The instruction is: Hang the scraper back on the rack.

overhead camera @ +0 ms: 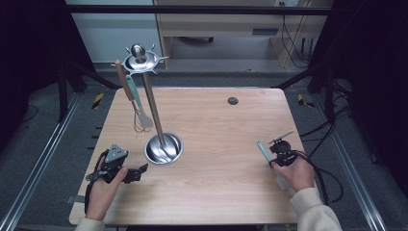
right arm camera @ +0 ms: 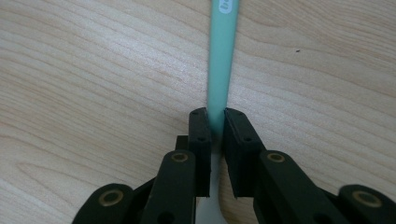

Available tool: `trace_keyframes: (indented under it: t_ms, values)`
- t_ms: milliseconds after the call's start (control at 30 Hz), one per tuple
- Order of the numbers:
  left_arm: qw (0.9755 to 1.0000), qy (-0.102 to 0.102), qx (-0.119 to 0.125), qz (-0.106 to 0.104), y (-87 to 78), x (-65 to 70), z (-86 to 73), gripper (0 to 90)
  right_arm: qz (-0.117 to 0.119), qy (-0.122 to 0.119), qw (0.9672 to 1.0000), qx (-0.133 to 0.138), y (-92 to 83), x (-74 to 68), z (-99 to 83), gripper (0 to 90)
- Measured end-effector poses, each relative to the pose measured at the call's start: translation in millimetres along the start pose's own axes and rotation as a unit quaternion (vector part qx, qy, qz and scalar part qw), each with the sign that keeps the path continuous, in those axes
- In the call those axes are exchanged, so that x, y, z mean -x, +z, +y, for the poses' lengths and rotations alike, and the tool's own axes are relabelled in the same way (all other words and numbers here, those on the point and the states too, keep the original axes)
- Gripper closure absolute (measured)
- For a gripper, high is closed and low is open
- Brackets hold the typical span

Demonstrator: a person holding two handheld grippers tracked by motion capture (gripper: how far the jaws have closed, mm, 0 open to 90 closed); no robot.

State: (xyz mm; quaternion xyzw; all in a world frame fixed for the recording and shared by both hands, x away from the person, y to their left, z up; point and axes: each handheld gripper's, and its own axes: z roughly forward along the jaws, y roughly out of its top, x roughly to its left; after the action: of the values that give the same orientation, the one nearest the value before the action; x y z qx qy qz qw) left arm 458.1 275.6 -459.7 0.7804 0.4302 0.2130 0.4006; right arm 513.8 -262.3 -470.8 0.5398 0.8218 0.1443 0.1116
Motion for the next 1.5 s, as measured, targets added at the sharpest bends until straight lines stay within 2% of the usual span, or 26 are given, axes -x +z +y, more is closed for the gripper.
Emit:
trace_keyframes:
  t_ms: [167,300,433,567,667,800,1033,1300,1500]
  values:
    - [1.0000,0.000,0.000,0.001,-0.2,-0.2,-0.1,5.4,0.001,0.002,1.0000,0.001,-0.1,-0.5,-0.1,82.7]
    - [1.0000,-0.001,0.000,0.000,-0.3,-0.7,-0.2,5.4,-0.002,-0.001,0.9999,0.013,-0.9,-1.5,-1.4,82.9]
    - [1.0000,-0.001,0.000,0.001,-0.4,-0.9,-0.3,5.4,-0.004,0.010,0.9991,0.041,-9.4,-1.5,-2.4,83.0]
    - [1.0000,-0.001,0.000,0.001,-0.5,-0.6,-0.2,5.4,-0.021,0.015,0.9969,0.074,-24.1,1.2,-3.9,83.0]
    - [1.0000,0.001,-0.001,0.000,-0.2,0.0,0.1,5.4,-0.034,0.017,0.9941,0.102,-38.9,0.8,-4.3,82.9]
    - [1.0000,0.001,-0.001,-0.001,0.5,0.6,0.2,5.3,-0.055,0.019,0.9886,0.139,-62.2,-3.1,-3.8,82.9]
    - [1.0000,0.002,-0.001,-0.002,0.2,0.7,0.4,5.4,-0.070,0.010,0.9786,0.193,-101.1,-16.9,-0.8,82.9]
    - [1.0000,0.002,-0.001,-0.001,-0.9,0.2,0.4,5.4,-0.054,-0.011,0.9708,0.234,-127.6,-45.5,10.6,82.9]
    - [1.0000,0.002,-0.002,-0.001,-1.2,-0.3,0.4,5.4,-0.038,-0.033,0.9629,0.265,-141.8,-70.4,23.9,82.9]
